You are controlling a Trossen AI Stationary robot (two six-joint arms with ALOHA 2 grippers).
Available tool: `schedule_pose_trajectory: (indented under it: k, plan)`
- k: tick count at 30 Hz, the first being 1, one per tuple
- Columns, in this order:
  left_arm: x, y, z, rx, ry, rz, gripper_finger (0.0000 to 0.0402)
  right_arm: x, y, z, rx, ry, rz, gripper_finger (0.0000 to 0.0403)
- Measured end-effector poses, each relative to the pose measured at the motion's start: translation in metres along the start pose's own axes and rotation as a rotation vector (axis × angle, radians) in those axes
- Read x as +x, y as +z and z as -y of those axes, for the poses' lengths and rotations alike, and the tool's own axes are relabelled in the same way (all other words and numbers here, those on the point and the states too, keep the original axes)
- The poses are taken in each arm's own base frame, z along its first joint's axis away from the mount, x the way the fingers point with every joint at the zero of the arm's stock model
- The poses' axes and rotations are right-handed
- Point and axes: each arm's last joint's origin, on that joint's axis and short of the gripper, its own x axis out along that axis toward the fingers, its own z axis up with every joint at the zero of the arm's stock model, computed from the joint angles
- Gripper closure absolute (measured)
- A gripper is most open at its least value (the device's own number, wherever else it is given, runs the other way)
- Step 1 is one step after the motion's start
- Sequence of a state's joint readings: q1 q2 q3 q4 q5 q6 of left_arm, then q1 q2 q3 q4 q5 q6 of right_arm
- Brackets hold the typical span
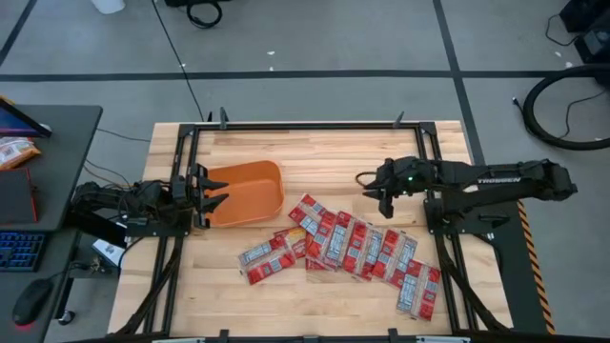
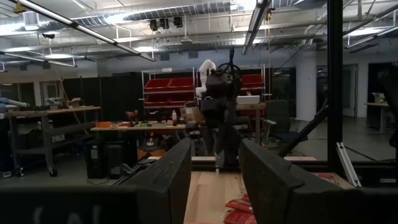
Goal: Sort popcorn bags into baskets
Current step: Put the red popcorn bag into the orange bin
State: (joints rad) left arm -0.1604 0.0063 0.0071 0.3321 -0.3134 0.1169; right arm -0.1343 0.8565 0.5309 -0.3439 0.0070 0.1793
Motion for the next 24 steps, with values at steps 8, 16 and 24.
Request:
schedule_pose_trajectory:
  k: [8,16,24]
  plan:
    - [0.000,0.000,0.000,0.000,0.000,0.000,0.0260,0.023,0.004,-0.018,-0.105,-0.011,-0.190,0.0304]
    - [0.000,0.000,0.000,0.000,0.000,0.001,0.0260,0.042,0.012,-0.053,-0.225,-0.006,-0.350,0.0304]
    - [0.000,0.000,0.000,0.000,0.000,0.000,0.0260,0.059,0.034,-0.102,-0.381,0.027,-0.487,0.0304]
